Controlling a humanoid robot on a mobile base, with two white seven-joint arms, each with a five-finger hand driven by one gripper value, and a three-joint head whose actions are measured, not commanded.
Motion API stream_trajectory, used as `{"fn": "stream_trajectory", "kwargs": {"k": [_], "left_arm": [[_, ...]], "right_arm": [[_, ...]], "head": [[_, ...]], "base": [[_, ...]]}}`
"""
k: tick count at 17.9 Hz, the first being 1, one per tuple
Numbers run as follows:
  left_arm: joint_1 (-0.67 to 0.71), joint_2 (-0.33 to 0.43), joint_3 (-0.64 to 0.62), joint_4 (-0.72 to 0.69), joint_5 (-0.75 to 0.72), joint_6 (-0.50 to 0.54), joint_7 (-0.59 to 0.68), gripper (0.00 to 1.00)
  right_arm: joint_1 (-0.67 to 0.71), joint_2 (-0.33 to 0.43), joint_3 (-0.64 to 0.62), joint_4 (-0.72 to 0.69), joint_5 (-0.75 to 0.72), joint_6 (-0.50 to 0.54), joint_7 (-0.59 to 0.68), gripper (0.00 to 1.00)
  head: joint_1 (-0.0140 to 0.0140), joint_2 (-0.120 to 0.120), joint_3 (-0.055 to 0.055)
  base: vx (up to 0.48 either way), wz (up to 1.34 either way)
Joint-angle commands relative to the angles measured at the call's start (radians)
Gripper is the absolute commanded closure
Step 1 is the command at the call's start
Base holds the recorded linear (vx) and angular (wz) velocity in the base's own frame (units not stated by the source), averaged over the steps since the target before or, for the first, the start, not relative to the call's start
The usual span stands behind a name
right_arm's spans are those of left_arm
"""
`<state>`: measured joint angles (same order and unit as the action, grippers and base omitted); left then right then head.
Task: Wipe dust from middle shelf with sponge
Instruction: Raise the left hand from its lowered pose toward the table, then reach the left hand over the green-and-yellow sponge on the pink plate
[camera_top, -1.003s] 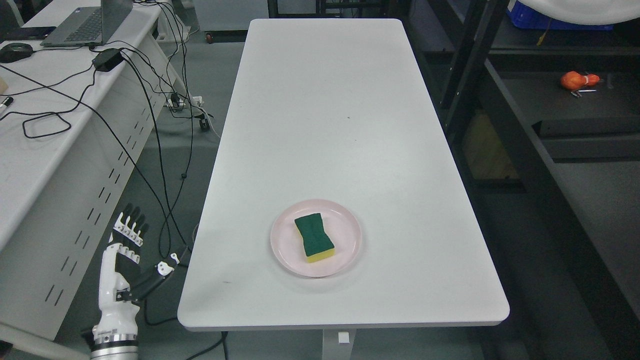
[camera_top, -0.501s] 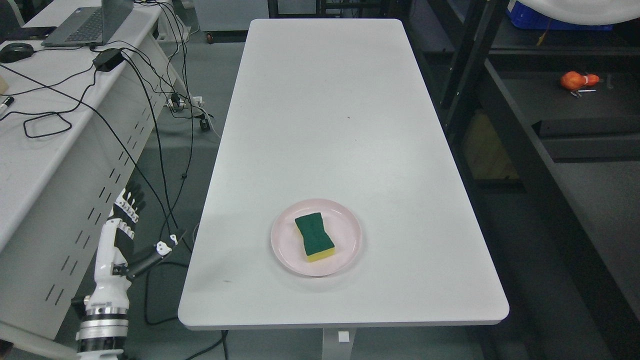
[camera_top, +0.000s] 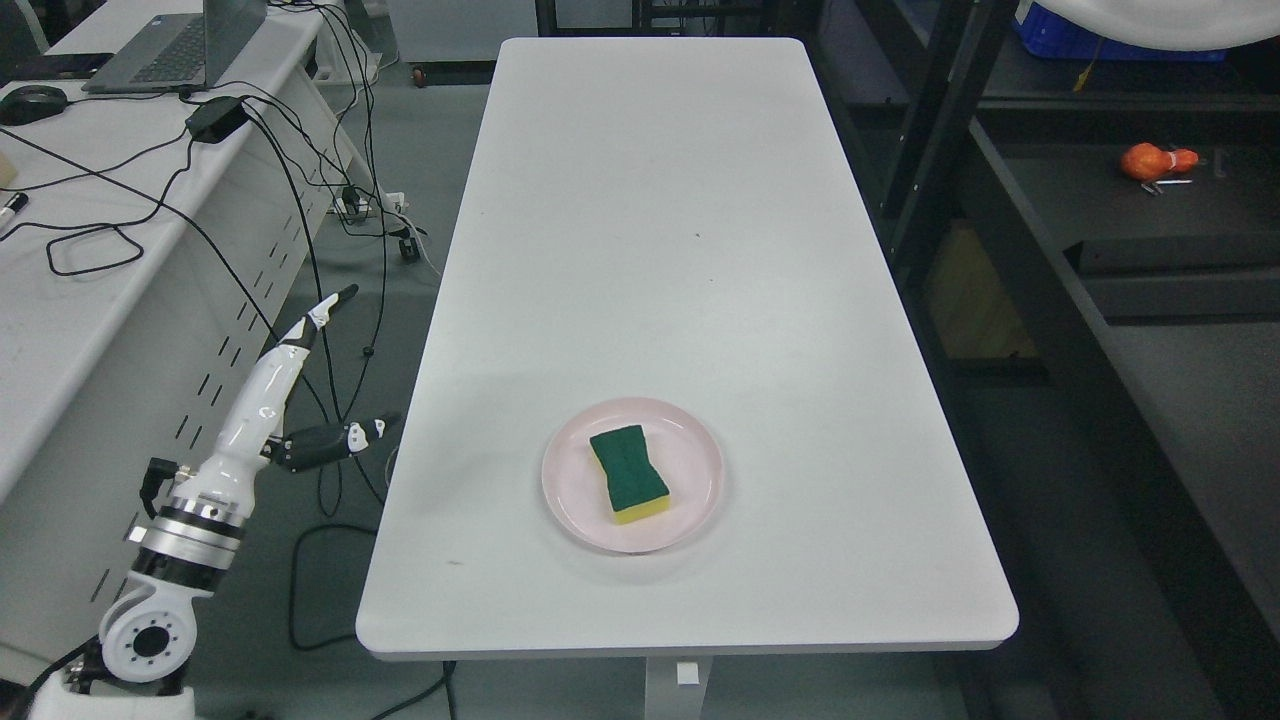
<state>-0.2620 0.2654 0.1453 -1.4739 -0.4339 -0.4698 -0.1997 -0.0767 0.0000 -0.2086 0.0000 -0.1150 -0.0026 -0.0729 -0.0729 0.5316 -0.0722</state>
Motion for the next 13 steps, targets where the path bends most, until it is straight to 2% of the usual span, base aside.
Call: {"fn": "stream_trajectory", "kwargs": {"k": [1,5,8,11,13], "left_arm": [[-0.134,0.103,-0.182,0.126,-0.288,-0.073,-0.013,0.06],[-0.204,0.101,-0.298,0.093,-0.468,-0.160,-0.098,0.06],[-0.258,0.084,-0.404,0.089,-0.496,-0.194,-0.162,0.15],[-0.318,0.058,-0.512,0.083,-0.522,-0.196,-0.193,0.15],[-0.347,0.046,-0.530,0.083,-0.561,-0.196,-0.208,0.15]], "right_arm": [[0.000,-0.017,0.000,-0.017,0.000,0.073,0.001,0.00],[0.000,-0.017,0.000,-0.017,0.000,0.073,0.001,0.00],[0.000,-0.017,0.000,-0.017,0.000,0.073,0.001,0.00],[0.000,-0.017,0.000,-0.017,0.000,0.073,0.001,0.00],[0.000,-0.017,0.000,-0.017,0.000,0.073,0.001,0.00]], "head": [[0.0000,0.000,0.000],[0.0000,0.000,0.000],[0.0000,0.000,0.000],[0.0000,0.000,0.000],[0.0000,0.000,0.000]], "base": [[0.000,0.00],[0.000,0.00],[0.000,0.00],[0.000,0.00],[0.000,0.00]]}}
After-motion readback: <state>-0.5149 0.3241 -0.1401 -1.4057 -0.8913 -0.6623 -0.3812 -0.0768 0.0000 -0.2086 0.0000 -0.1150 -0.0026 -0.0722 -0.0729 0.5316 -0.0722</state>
